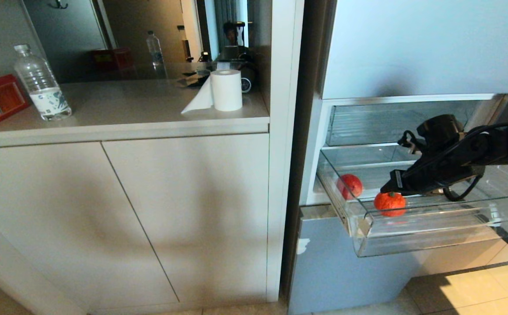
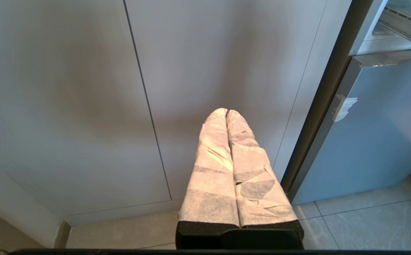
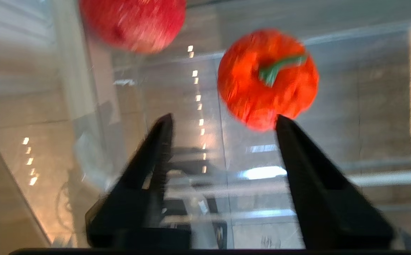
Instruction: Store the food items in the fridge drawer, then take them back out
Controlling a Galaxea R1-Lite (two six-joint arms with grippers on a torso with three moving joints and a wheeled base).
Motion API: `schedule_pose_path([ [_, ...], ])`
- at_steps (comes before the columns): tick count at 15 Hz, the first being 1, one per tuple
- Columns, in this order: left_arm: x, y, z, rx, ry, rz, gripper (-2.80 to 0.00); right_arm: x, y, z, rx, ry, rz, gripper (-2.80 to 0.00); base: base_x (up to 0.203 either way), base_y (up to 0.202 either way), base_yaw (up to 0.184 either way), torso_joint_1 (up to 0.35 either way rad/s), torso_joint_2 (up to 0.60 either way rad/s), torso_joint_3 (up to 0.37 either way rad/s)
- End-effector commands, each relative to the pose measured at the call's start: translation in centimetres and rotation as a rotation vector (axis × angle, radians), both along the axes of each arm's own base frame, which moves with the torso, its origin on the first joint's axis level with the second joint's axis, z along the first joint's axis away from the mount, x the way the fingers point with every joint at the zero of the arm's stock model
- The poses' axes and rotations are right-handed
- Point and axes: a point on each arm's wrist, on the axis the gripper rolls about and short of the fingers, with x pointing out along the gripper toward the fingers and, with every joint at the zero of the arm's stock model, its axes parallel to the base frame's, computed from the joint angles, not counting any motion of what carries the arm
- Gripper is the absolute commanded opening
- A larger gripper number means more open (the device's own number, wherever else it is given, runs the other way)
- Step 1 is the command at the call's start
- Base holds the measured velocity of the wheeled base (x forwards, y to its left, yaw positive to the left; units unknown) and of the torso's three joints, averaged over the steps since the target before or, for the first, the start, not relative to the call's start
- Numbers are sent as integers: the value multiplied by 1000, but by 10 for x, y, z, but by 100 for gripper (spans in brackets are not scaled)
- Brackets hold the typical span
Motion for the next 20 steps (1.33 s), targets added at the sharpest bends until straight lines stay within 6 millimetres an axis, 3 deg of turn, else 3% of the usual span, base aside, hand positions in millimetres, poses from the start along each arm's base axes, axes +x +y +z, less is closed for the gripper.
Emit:
schedule_pose_path([
  [1,0,0,0,0,0,1,-280,17,-1,-15,-23,15,-22,0,0,0,0,0,0,0],
  [7,0,0,0,0,0,1,-280,38,-11,-25,-60,1,-74,0,0,0,0,0,0,0],
  [20,0,0,0,0,0,1,-280,53,-18,-66,-60,84,-82,0,0,0,0,0,0,0],
])
